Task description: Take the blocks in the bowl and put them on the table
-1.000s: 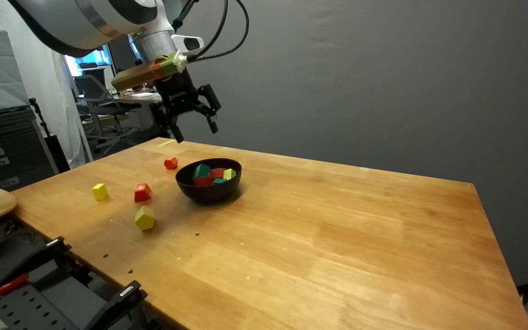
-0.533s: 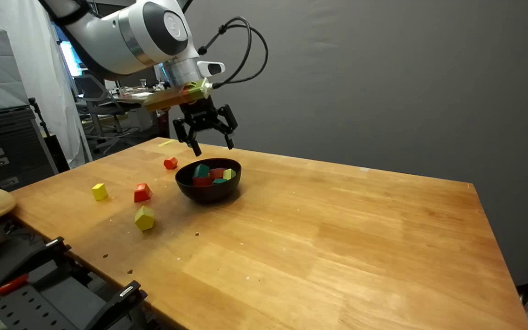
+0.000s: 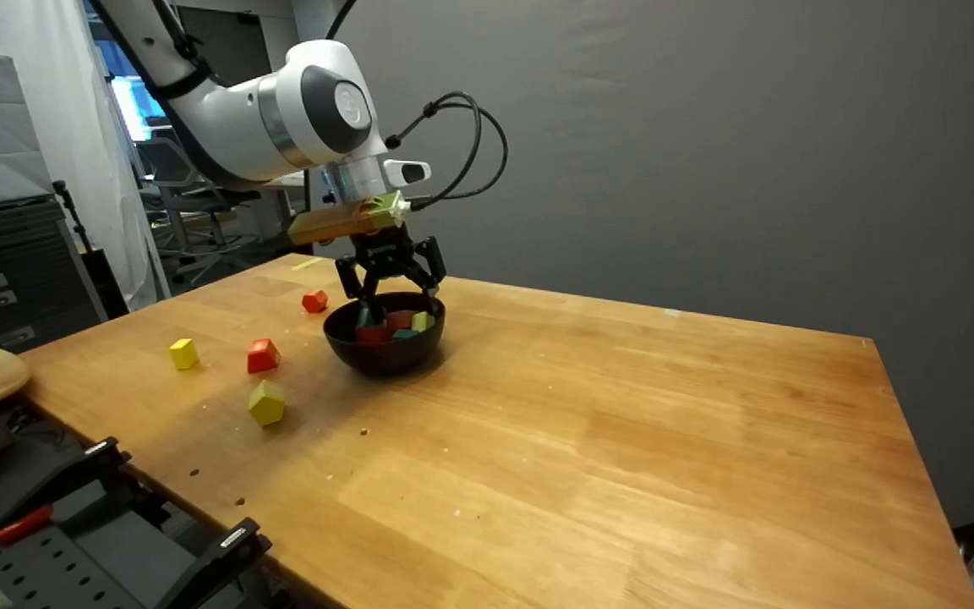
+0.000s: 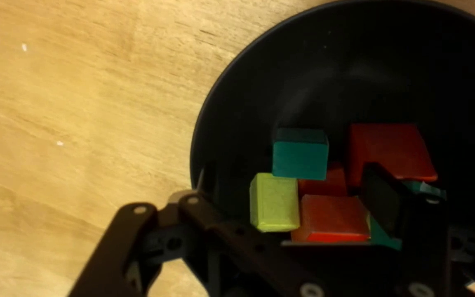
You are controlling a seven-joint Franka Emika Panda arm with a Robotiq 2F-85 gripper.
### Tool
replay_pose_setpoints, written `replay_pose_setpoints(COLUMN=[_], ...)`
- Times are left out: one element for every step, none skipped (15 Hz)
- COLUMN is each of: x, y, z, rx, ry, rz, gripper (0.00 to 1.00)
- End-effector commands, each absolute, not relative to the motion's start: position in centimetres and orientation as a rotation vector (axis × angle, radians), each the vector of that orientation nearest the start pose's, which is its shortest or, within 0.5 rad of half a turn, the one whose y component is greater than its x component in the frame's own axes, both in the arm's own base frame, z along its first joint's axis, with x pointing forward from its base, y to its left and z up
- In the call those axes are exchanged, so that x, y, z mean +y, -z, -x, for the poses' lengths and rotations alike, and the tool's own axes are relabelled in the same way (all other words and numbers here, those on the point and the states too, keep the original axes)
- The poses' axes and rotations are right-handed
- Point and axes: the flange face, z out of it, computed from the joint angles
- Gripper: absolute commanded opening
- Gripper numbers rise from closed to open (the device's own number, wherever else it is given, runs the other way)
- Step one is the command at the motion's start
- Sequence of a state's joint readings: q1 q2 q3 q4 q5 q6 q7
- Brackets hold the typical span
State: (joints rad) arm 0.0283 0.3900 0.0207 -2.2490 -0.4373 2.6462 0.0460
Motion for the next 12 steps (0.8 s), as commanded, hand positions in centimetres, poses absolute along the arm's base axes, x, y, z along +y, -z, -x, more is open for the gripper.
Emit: replay_pose_setpoints(x=[3.9, 3.9, 3.9, 3.8, 3.8, 3.7, 3.7, 3.7, 3.8, 3.9, 4.1, 4.1], y=[-18.2, -17.8, -17.5, -17.1, -16.9, -16.7, -16.5, -16.3, -16.1, -15.9, -15.6, -15.5], z=[-55.4, -55.5, -55.6, -55.7, -55.8, -55.8, -55.9, -55.8, -55.6, -55.2, -54.7, -54.2], rx=[-0.648, -0.649, -0.646, -0.642, -0.641, -0.641, -0.638, -0.628, -0.608, -0.595, -0.586, -0.575], ry=[0.069, 0.068, 0.064, 0.060, 0.059, 0.052, 0.049, 0.043, 0.042, 0.032, 0.018, 0.007], rz=[3.268, 3.266, 3.265, 3.266, 3.266, 3.267, 3.266, 3.259, 3.246, 3.237, 3.227, 3.224], gripper=[0.91, 0.91, 0.91, 0.89, 0.88, 0.83, 0.73, 0.69, 0.68, 0.67, 0.73, 0.74])
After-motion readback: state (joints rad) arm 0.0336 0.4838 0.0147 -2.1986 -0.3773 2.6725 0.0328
